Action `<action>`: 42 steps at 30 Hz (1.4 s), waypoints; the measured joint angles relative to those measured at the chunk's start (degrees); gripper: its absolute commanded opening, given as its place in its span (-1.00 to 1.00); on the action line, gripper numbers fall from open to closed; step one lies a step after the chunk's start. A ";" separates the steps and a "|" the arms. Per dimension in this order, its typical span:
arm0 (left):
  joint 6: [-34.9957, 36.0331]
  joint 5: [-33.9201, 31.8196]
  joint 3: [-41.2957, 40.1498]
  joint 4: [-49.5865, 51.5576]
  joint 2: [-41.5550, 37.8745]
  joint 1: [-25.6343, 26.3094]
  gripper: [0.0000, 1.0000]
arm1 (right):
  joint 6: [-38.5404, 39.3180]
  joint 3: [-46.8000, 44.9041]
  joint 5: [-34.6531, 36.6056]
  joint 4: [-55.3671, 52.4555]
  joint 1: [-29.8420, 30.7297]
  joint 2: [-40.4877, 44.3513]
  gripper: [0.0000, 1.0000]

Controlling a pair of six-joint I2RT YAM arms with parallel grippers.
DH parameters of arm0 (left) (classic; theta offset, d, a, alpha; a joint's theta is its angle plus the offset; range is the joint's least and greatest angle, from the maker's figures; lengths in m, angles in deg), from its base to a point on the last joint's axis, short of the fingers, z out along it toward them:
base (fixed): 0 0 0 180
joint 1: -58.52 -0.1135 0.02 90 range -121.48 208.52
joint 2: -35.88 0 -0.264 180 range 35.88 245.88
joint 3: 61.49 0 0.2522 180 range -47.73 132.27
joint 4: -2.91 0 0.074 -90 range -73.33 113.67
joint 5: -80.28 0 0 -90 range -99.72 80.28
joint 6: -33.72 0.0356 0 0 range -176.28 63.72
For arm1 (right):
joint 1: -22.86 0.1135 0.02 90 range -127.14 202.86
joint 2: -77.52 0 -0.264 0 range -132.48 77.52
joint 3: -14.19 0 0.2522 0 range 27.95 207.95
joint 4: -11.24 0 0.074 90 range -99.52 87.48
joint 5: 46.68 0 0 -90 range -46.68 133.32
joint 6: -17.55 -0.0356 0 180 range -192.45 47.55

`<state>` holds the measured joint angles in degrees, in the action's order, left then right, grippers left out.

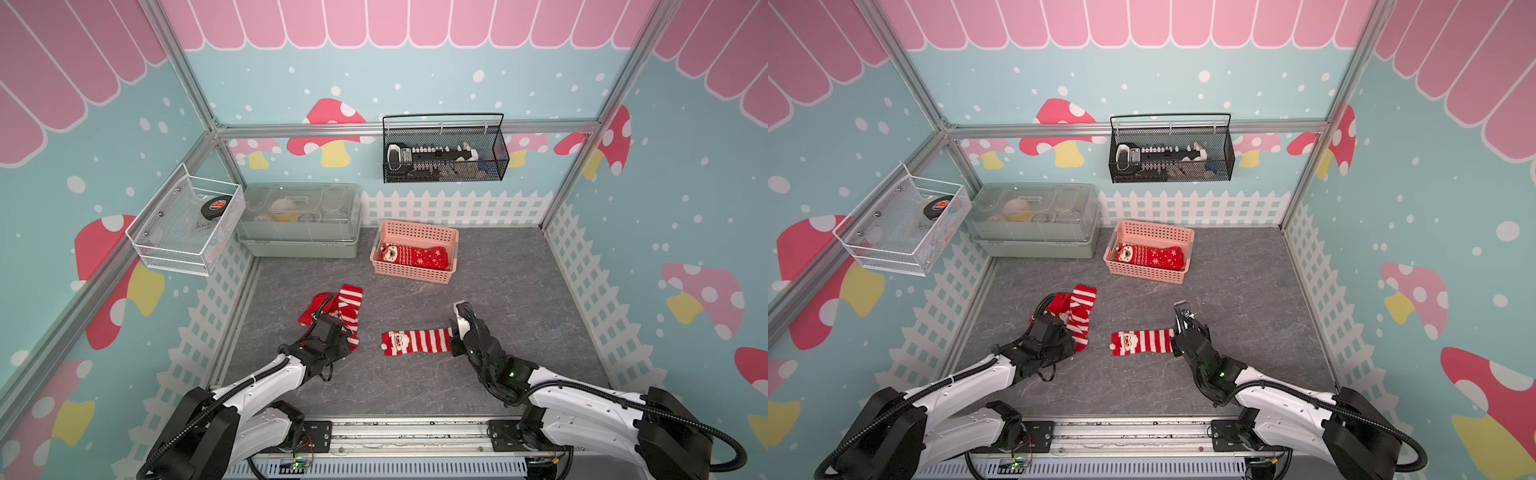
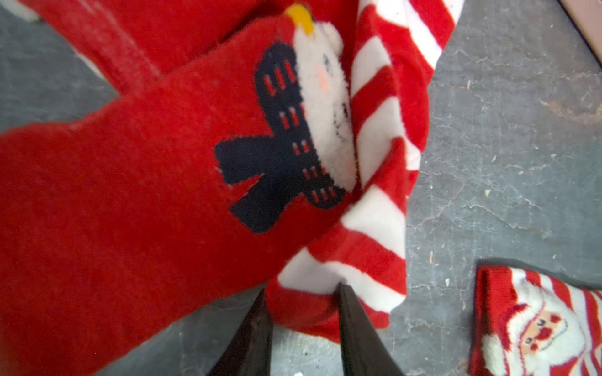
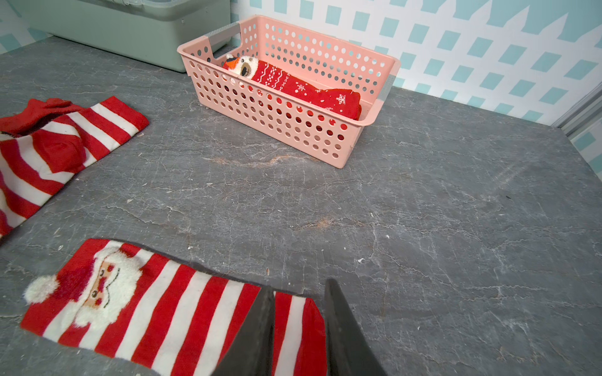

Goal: Place the socks together as a pair
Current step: Pick up the sock at the center of the board, then flatten out the sock.

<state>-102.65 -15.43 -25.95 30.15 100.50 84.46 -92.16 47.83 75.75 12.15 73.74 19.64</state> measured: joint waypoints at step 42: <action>1.20 28.35 28.57 11.37 -14.34 5.97 -1.00 | 20.98 9.97 -35.17 30.58 2.69 -12.70 0.25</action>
<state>-101.45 12.92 2.62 41.51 86.16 90.42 -71.17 57.80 40.58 42.73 76.42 6.94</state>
